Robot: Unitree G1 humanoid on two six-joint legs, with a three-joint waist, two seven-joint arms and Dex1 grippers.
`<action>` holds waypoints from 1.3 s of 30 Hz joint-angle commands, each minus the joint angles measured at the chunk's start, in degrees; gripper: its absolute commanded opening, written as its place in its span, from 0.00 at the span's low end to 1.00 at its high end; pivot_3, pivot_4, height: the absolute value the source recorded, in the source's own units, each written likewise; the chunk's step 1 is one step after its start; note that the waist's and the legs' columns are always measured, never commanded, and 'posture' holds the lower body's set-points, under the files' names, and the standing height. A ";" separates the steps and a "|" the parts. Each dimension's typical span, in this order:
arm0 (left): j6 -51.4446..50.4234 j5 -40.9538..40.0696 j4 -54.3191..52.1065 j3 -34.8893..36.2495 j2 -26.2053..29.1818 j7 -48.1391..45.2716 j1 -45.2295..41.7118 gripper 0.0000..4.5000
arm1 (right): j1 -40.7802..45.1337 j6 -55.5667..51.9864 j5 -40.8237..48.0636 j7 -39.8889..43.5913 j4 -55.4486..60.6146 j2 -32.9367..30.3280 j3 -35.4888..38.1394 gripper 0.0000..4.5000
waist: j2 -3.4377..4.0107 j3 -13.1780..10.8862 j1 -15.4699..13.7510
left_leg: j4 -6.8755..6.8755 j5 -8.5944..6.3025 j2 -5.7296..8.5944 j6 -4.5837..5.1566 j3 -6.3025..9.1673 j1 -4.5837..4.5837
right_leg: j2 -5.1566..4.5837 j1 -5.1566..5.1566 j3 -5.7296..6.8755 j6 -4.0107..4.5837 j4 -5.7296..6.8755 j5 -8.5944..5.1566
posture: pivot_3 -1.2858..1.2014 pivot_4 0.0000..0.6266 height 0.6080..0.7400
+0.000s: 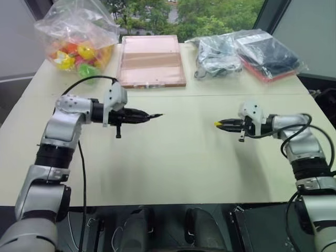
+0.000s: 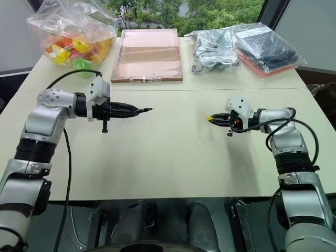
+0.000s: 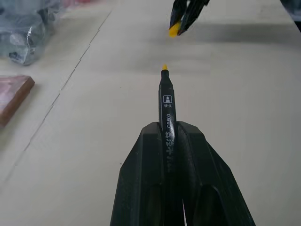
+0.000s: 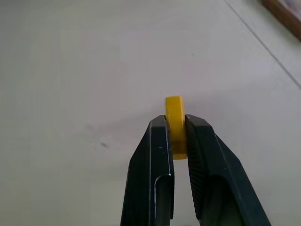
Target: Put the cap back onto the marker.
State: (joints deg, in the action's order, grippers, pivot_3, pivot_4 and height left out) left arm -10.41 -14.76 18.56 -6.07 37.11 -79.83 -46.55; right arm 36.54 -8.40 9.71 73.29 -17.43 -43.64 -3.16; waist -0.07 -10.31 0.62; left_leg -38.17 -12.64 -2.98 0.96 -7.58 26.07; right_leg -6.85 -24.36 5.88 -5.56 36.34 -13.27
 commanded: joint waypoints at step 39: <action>6.08 1.99 4.51 -4.62 -8.69 -4.74 -6.13 0.00 | 5.04 -11.58 5.99 -0.39 22.83 3.60 -4.03 0.02 | 0.00 0.00 -0.05 | -0.05 -0.01 0.01 0.03 0.03 0.17 | 0.00 -0.12 0.01 0.00 0.02 0.00 | 0.52 0.24 1.00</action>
State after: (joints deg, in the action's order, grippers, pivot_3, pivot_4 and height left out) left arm -5.22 -12.96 23.94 -10.50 28.54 -84.49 -52.05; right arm 40.44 -19.99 14.21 73.38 2.57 -40.27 -8.00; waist -0.08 -10.31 0.58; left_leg -38.22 -12.65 -2.98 0.99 -7.55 26.23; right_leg -6.84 -24.48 5.89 -5.57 36.36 -13.27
